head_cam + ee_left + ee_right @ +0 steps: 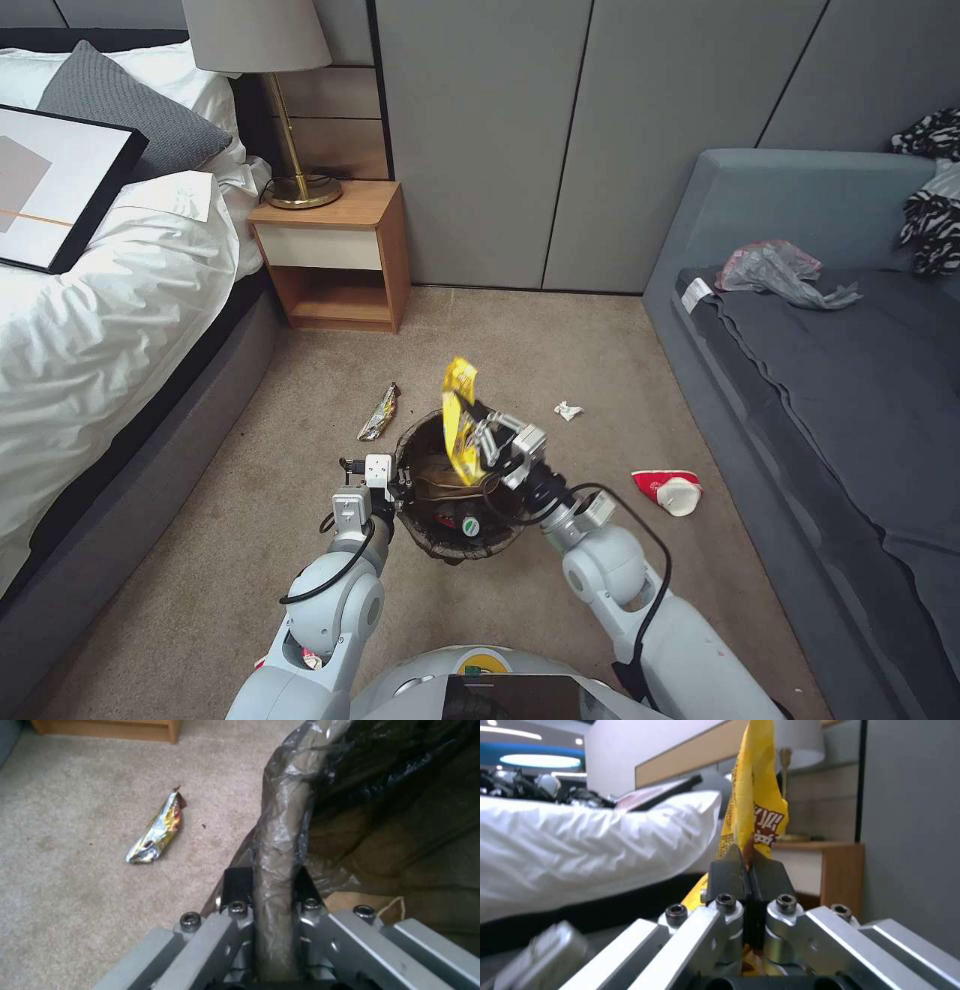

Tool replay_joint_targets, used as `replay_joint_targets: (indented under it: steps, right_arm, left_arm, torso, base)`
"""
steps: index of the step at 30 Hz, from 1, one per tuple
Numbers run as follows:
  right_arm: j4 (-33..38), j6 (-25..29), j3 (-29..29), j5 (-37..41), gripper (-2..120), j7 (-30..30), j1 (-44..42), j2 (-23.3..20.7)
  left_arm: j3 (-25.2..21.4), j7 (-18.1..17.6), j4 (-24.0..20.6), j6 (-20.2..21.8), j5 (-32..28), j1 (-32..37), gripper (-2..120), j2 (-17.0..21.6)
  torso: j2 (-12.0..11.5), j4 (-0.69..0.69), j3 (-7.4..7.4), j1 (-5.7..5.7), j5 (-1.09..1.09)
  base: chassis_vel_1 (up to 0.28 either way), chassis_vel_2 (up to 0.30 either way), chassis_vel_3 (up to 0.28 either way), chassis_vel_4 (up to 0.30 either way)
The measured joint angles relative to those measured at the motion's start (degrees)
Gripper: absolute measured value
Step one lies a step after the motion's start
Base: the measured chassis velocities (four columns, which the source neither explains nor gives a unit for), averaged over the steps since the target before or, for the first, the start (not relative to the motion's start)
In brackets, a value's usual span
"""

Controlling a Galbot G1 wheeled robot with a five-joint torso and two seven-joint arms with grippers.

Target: Pick up the trash bin, then pick up the garbage from the floor and place it into the trash bin.

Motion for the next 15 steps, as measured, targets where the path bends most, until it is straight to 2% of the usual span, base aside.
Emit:
replay_joint_targets:
  steps: [1, 4, 6, 14, 15]
  right_arm:
    - [0.9, 0.2, -3.2, -1.0, 0, -1.1, -1.2, -0.8]
    - [0.1, 0.6, -5.7, -2.7, 0, -1.3, -1.5, -1.3]
    - [-3.8, 1.2, -8.5, -4.7, 0, -1.3, -1.8, -1.1]
    - [-11.4, 3.4, -9.8, -7.4, -1, -1.0, -2.1, 0.2]
    - [-12.8, 3.7, -9.3, -7.5, 4, -0.9, -1.9, 0.4]
  left_arm:
    - [0.1, 0.0, -0.1, 0.1, -0.1, 0.1, 2, 0.0]
    - [0.1, 0.0, -0.2, 0.2, -0.1, 0.1, 2, -0.1]
    - [0.2, 0.0, -0.4, 0.2, -0.1, 0.1, 2, -0.3]
    - [-0.2, 0.0, -0.9, 0.3, -0.3, 0.0, 2, -0.2]
    - [-0.3, 0.0, -1.0, 0.3, -0.3, 0.0, 2, -0.2]
  torso:
    - [0.0, -0.02, 0.01, 0.00, 0.01]
    - [0.0, -0.01, 0.00, 0.00, 0.02]
    - [0.0, -0.01, 0.01, 0.00, 0.02]
    - [0.0, -0.01, 0.01, 0.00, 0.02]
    - [0.0, -0.01, 0.01, 0.00, 0.02]
  base:
    - [0.000, 0.000, 0.000, 0.000]
    - [0.000, 0.000, 0.000, 0.000]
    - [0.000, 0.000, 0.000, 0.000]
    - [0.000, 0.000, 0.000, 0.000]
    - [0.000, 0.000, 0.000, 0.000]
